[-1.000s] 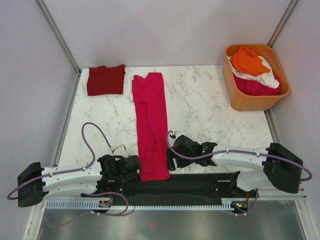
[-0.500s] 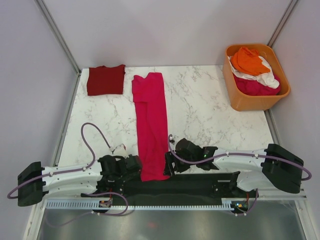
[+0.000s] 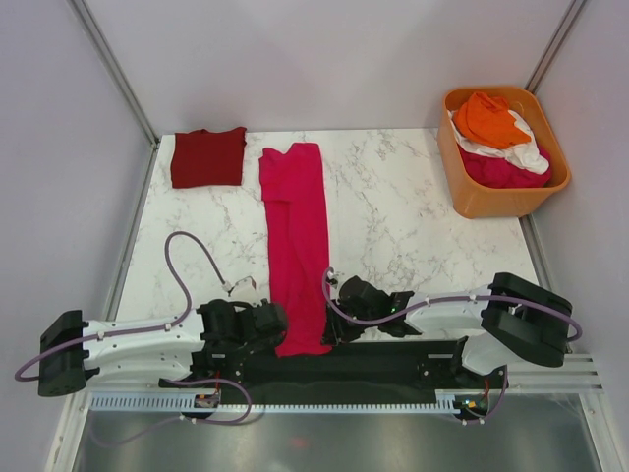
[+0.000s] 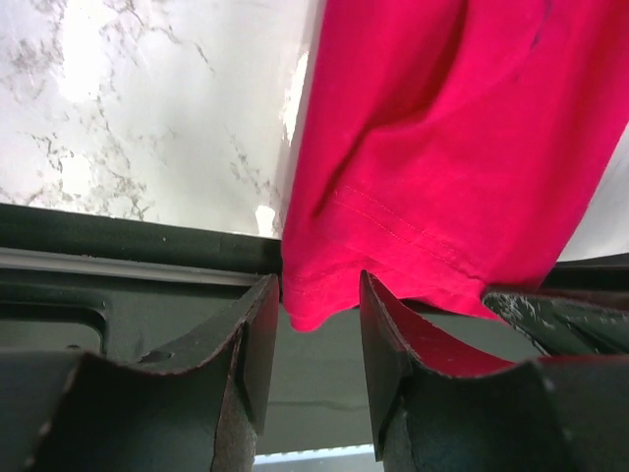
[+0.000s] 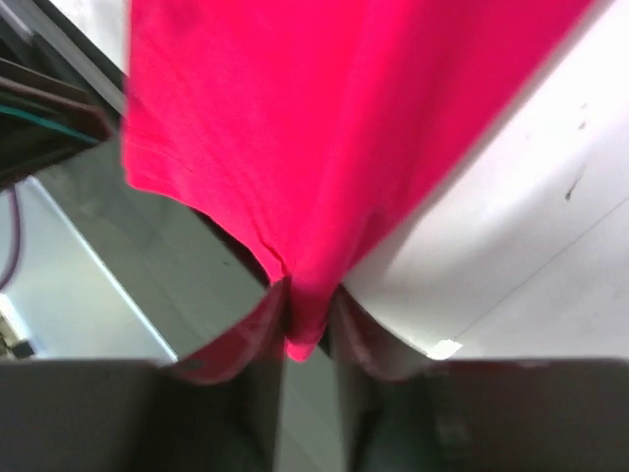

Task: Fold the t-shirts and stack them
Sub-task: Fold the tshirt

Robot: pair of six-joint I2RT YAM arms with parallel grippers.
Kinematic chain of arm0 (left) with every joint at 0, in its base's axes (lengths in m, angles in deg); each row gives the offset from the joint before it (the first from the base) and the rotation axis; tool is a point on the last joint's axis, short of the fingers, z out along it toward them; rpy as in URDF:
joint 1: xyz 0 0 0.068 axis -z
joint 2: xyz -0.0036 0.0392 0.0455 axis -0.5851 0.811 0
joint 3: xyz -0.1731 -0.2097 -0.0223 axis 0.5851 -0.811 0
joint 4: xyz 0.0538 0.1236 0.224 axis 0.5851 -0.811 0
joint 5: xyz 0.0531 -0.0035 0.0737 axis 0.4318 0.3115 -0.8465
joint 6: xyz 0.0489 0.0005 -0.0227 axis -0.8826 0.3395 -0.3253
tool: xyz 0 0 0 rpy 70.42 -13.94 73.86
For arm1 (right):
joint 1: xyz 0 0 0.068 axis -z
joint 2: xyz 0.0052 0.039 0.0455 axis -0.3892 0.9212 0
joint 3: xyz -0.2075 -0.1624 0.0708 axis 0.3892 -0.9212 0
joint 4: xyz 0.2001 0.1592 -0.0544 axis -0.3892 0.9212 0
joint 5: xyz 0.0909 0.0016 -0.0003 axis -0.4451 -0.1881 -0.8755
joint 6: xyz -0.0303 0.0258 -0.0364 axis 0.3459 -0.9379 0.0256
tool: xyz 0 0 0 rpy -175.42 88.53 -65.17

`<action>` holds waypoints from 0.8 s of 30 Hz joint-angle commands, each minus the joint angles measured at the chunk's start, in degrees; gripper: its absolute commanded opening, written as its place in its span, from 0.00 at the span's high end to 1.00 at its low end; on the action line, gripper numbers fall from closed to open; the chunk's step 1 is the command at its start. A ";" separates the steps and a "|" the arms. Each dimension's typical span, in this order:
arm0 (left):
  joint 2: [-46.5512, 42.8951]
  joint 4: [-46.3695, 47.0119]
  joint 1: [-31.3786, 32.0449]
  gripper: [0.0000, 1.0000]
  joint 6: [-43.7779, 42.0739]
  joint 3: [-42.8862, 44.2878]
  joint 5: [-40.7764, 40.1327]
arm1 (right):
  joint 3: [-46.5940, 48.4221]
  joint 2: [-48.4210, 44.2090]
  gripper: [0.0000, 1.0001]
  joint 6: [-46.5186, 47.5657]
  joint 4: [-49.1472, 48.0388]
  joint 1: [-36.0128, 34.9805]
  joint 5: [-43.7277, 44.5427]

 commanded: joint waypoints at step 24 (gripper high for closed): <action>-1.39 3.43 8.65 0.43 10.15 -3.51 -9.22 | -1.00 2.89 0.91 -1.05 -1.17 -1.23 -0.65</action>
